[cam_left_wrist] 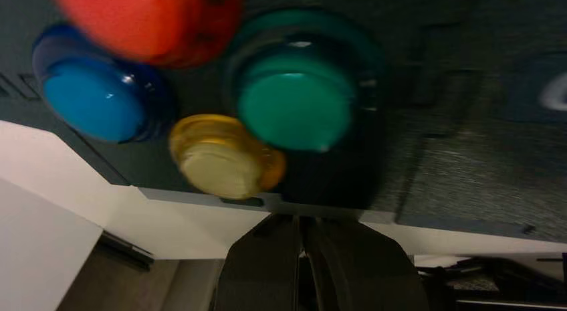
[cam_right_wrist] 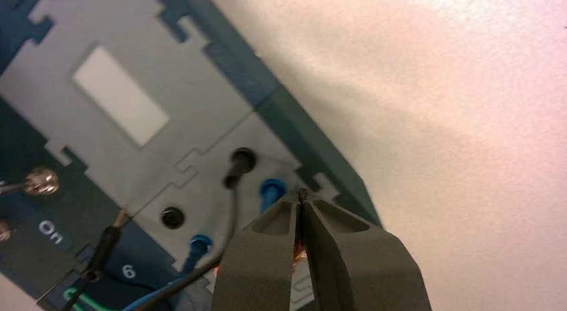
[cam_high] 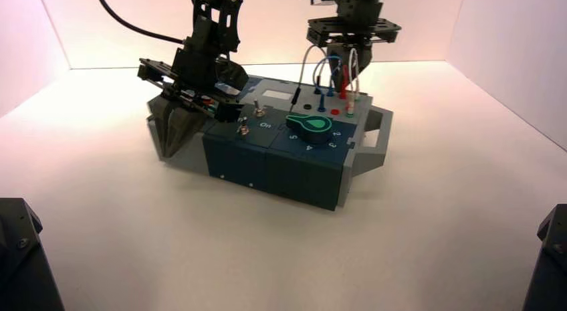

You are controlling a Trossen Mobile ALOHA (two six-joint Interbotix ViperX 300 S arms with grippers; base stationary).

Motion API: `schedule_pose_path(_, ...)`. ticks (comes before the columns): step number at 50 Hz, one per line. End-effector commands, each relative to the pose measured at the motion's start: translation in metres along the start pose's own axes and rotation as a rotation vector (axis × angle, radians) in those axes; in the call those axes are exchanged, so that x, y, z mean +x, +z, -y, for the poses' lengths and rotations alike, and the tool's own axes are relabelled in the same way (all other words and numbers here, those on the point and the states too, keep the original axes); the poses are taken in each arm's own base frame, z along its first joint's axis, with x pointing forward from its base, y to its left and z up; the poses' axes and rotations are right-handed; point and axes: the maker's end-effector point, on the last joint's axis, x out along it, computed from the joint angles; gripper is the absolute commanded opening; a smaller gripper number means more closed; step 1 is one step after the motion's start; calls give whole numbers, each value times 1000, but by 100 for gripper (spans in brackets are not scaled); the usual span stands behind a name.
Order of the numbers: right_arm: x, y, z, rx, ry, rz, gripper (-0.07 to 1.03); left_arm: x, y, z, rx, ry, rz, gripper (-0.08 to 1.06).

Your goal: Rotate the box clockwise.

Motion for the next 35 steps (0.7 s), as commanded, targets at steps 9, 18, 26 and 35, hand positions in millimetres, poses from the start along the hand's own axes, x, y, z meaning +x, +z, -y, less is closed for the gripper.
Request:
schedule_pose_path(9, 12, -3, 0, 52, 13, -17, -2, 16, 45, -36, -24, 29, 67, -3)
schedule_pose_path(18, 21, -8, -5, 84, 38, -41, -2, 22, 57, -52, -20, 34, 72, -3)
schedule_pose_path(26, 21, -3, -4, 97, 43, -21, -2, 23, 69, -58, -2, 31, 83, -3)
schedule_pose_path(35, 8, 29, 5, 117, 37, 77, -2, 7, 72, -55, 28, 38, 128, -3)
